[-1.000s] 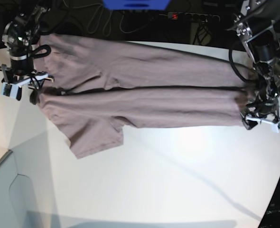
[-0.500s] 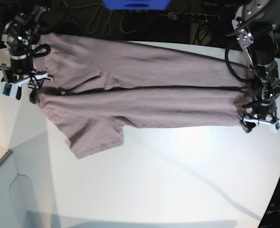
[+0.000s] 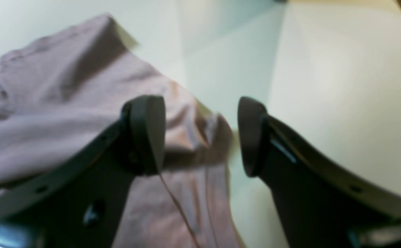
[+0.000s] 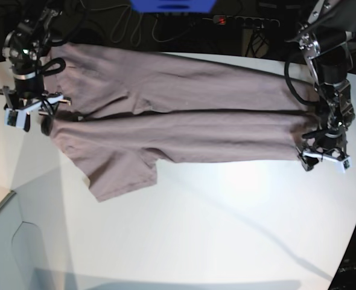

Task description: Layout the t-shirt on the table in an organized manner, then fold the t-shirt properly

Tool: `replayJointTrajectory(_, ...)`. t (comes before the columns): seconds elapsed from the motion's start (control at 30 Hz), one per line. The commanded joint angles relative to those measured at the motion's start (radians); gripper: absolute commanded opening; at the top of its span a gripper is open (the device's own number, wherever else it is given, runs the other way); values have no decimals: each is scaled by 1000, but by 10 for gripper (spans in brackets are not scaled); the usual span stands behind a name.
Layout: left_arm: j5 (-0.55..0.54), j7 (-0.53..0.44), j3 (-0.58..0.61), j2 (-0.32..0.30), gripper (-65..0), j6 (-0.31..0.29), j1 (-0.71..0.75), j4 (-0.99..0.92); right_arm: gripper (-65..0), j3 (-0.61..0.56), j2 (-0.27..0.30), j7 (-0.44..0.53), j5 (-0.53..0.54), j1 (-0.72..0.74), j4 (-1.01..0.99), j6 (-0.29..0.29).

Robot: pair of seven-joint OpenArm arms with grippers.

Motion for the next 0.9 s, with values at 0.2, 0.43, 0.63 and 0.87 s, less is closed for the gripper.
replayJointTrajectory(0.2,-3,20,-3,-10,-469,-5,-13,7,-310,-137,85,-1,10,18,13,0)
replayJointTrajectory(0.43,-3,26,1,-10,-628,-4,-13,7,-310,-217,160,-201,8,165,-33,0)
replayJointTrajectory(0.63,-3,26,3,-12,-650,-2,-10,8,-310,-237,197,-322,8,272,-102,0)
replayJointTrajectory(0.87,-3,28,-2,-20,-650,-5,-8,13,-309,-300,261,-430,8,390,-260,0)
